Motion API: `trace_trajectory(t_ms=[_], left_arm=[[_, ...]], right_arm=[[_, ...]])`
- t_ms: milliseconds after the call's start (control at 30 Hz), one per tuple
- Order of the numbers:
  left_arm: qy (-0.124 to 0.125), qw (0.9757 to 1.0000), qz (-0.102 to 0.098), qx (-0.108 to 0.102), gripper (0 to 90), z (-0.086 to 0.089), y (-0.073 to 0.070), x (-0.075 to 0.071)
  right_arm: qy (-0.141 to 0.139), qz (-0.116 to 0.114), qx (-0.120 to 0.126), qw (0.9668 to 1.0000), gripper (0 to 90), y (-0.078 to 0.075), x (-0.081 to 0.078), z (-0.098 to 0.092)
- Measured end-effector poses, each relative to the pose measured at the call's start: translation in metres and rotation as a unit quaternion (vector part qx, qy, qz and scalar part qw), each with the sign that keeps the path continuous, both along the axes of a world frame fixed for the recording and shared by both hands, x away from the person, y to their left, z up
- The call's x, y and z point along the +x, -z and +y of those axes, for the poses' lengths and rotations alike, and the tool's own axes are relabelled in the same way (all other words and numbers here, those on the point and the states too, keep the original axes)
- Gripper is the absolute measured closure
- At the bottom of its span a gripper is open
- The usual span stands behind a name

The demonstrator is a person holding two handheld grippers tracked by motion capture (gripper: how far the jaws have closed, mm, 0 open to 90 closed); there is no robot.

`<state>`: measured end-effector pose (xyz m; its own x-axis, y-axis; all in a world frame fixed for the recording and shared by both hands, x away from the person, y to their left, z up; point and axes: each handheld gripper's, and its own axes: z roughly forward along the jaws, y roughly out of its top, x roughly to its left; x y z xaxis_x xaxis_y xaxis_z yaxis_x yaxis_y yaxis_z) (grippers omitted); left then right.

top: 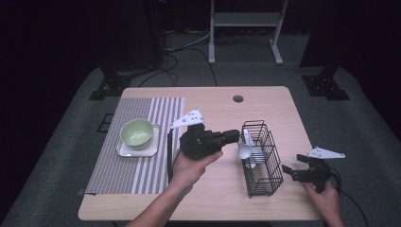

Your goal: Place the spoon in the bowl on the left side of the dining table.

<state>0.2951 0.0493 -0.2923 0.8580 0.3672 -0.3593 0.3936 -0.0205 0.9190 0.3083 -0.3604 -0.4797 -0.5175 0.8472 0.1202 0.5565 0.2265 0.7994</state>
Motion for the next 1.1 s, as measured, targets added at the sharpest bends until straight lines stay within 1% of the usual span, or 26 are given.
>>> trace_trajectory(t_ms=[33,133,167,200,300,533,667,767,800,967,1067,1100], left_arm=[[0.0,1.0,0.0,0.0,85.8,0.0,0.0,0.0],[-0.01,0.9999,0.003,0.001,85.8,0.009,0.002,0.002],[-0.018,0.9998,0.007,-0.001,85.8,0.015,0.004,0.004],[-0.018,0.9998,0.007,-0.001,85.8,0.015,0.004,0.004],[-0.028,0.9995,0.013,-0.004,85.8,0.024,0.007,0.006],[-0.055,0.9981,0.023,-0.01,85.8,0.044,0.014,0.014],[-0.071,0.9969,0.031,-0.008,85.8,0.054,0.021,0.019],[-0.084,0.9955,0.042,-0.011,85.9,0.065,0.028,0.023],[-0.084,0.9955,0.042,-0.011,85.8,0.065,0.028,0.023],[-0.102,0.9935,0.049,-0.013,85.9,0.077,0.035,0.029],[-0.112,0.992,0.055,-0.018,85.8,0.084,0.038,0.032],[-0.119,0.9911,0.058,-0.019,85.8,0.089,0.039,0.034]], right_arm=[[0.0,0.0,0.0,1.0,13.4,0.0,0.0,0.0],[0.001,0.001,-0.002,1.0,13.4,0.0,0.0,0.0],[0.001,0.001,-0.003,1.0,13.4,0.0,0.0,0.0],[0.001,0.001,-0.003,1.0,13.4,0.0,0.0,0.0],[0.002,0.0,-0.004,1.0,13.4,0.0,0.0,0.0],[0.004,0.0,-0.006,1.0,13.4,0.0,0.001,0.0],[0.005,0.0,-0.007,1.0,13.5,0.0,0.001,0.0],[0.006,0.0,-0.009,0.9999,13.4,0.001,0.002,0.001],[0.006,0.0,-0.009,0.9999,13.4,0.001,0.002,0.001],[0.006,0.001,-0.011,0.9999,13.5,0.001,0.002,0.001],[0.007,0.001,-0.013,0.9999,13.5,0.001,0.002,0.001],[0.008,0.001,-0.013,0.9999,13.4,0.001,0.002,0.001]])
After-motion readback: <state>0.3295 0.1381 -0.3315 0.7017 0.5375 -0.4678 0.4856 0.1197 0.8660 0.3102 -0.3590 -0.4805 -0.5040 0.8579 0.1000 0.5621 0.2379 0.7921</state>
